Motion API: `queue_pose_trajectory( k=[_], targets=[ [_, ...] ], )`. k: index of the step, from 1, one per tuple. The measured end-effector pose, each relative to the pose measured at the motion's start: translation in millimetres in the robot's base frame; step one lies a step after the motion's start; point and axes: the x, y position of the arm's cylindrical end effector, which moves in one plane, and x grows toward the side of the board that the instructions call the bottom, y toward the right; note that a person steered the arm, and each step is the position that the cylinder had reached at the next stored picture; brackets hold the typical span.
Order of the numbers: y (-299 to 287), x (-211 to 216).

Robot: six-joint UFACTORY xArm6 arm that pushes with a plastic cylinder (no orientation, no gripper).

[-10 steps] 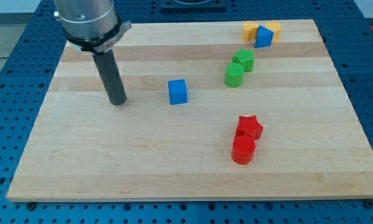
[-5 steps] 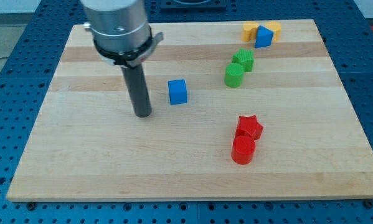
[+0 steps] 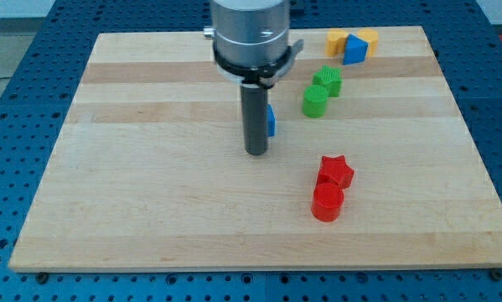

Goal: Push the cube parallel to the green circle

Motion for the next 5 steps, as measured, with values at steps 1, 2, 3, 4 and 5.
queue_pose_trajectory(
  k=[1, 2, 3, 4, 5],
  targets=[
    [12, -26],
    [29, -37],
    [50, -41],
    [43, -41],
    [-17, -66]
  ],
)
